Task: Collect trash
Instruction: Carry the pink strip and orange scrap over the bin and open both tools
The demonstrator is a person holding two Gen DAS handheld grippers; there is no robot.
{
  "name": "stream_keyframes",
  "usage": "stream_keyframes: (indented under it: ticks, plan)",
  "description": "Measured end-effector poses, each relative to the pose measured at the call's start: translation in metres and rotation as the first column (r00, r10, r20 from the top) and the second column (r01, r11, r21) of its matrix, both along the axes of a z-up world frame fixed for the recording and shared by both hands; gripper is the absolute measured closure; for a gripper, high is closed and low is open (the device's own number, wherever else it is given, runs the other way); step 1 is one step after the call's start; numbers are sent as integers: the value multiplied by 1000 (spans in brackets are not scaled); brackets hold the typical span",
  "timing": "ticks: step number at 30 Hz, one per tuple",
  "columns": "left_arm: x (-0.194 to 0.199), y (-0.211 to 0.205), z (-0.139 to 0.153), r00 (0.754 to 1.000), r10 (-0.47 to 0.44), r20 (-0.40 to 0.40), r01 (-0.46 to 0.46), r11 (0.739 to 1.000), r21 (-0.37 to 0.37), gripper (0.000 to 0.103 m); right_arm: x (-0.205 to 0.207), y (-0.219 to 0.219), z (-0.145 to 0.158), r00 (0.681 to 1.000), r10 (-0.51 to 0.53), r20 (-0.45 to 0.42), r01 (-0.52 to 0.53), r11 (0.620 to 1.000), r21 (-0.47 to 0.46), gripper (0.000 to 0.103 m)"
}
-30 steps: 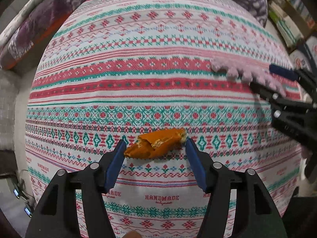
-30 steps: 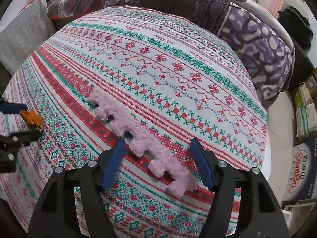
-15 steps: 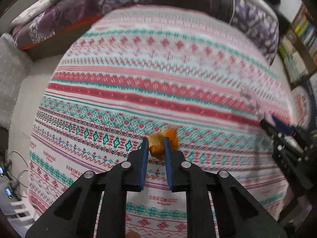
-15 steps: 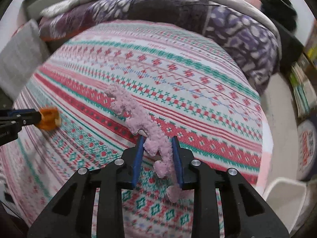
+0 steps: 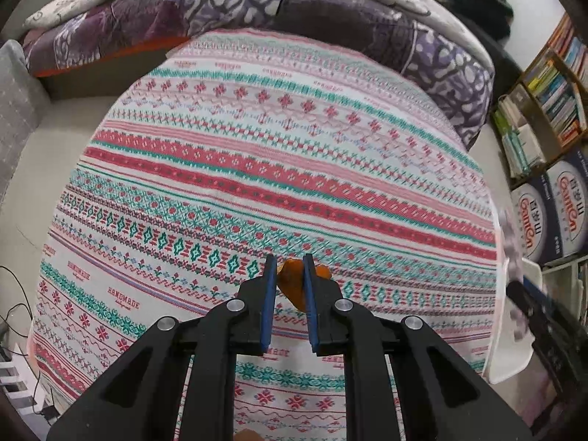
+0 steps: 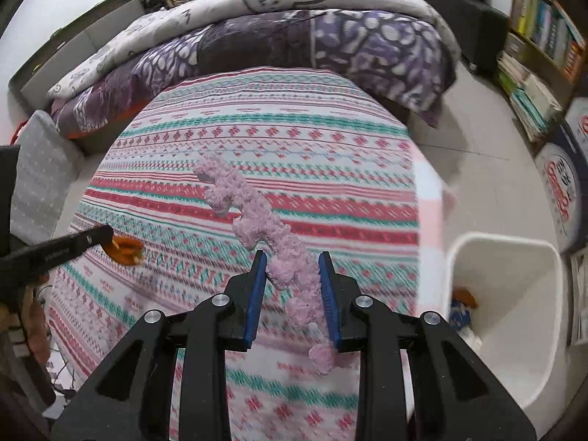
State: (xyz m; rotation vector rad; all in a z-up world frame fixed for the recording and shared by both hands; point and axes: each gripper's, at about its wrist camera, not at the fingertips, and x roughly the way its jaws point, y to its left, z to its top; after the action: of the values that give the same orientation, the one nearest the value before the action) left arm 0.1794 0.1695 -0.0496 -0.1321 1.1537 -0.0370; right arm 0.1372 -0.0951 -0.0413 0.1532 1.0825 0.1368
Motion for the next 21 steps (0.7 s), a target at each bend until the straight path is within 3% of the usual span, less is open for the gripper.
stream_keyframes:
  ticks: [14,21]
  plan:
    - [-32,-47,53,980,-19,197,16,1000,16,89,-43,-43,27,993,-106,58,100,989,106,75]
    - [-43,-67,61,975,-28,222,40,998,-50,89,-52,-73,27,979,-183,89,174,979,106,75]
